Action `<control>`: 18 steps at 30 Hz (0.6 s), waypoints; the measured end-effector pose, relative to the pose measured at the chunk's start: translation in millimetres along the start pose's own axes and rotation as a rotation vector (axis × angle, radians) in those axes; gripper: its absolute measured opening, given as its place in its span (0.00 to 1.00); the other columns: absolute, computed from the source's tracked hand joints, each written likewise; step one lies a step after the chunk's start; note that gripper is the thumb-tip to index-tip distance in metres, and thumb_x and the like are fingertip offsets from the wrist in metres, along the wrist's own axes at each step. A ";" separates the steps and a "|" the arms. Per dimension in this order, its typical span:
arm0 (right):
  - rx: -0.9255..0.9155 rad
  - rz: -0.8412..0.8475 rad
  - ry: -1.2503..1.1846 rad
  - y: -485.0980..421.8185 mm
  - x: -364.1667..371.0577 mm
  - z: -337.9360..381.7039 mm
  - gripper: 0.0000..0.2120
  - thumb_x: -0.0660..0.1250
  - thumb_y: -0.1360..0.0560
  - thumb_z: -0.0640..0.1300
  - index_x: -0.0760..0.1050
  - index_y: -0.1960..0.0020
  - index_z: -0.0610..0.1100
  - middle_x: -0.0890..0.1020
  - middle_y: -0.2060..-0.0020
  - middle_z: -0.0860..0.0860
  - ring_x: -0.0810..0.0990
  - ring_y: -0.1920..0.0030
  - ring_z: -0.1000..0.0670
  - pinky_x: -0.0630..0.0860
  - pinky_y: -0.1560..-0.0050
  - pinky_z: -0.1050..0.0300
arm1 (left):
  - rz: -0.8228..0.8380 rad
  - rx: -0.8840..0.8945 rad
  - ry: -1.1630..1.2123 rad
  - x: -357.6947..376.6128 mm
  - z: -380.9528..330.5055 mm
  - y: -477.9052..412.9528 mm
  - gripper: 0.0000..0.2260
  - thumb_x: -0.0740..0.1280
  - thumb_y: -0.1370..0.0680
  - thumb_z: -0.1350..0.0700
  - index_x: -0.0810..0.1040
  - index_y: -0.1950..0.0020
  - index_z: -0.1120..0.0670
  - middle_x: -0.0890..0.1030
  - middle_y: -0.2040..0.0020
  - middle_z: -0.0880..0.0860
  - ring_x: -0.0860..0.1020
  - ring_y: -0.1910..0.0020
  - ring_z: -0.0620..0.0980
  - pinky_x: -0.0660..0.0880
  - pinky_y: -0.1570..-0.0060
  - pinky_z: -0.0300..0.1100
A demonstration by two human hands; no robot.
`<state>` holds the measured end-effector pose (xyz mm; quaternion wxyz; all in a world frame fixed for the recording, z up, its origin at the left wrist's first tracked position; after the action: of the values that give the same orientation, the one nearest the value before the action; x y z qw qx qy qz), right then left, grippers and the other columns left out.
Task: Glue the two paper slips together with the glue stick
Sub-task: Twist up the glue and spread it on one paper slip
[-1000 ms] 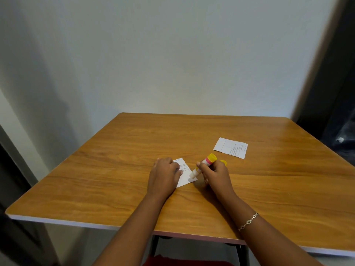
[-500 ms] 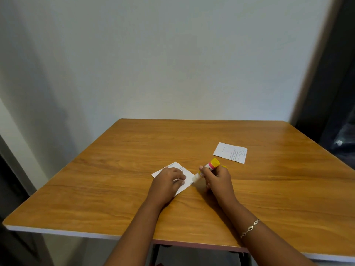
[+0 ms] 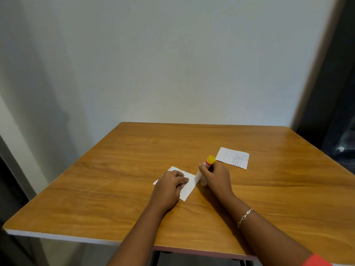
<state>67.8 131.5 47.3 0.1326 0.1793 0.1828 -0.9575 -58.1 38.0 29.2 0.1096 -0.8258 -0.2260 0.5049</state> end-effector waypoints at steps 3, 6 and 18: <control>-0.026 0.003 0.051 -1.6 0.5 3.4 0.10 0.66 0.27 0.44 0.72 0.64 0.38 0.73 0.75 0.53 0.71 0.74 0.55 0.64 0.71 0.61 | -0.008 0.002 0.008 -0.4 -0.3 0.2 0.12 0.62 0.24 0.61 0.80 0.45 0.51 0.79 0.45 0.51 0.72 0.43 0.50 0.68 0.47 0.41; -0.039 -0.002 0.086 -2.9 1.5 3.2 0.11 0.66 0.28 0.44 0.72 0.66 0.38 0.72 0.75 0.53 0.71 0.72 0.53 0.64 0.71 0.59 | -0.010 0.002 0.012 -0.8 -0.8 0.4 0.12 0.62 0.24 0.61 0.80 0.44 0.51 0.79 0.44 0.50 0.71 0.42 0.49 0.68 0.47 0.41; -0.094 0.032 0.104 7.2 4.1 9.5 0.10 0.66 0.28 0.44 0.71 0.65 0.41 0.72 0.74 0.53 0.70 0.70 0.53 0.64 0.69 0.58 | -0.001 -0.010 -0.004 -1.3 -1.0 -0.2 0.12 0.61 0.23 0.59 0.79 0.43 0.51 0.78 0.43 0.50 0.71 0.41 0.48 0.67 0.45 0.42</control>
<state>63.6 120.5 51.8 0.1466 0.2254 0.2314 -0.9350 -57.8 37.6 30.8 0.1052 -0.8253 -0.2292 0.5053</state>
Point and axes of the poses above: each hand's wrist, its own y-axis away from the middle knuckle, its own x-axis out of the palm, z = x × y, the point moved 8 cm from there along -y, towards the middle knuckle
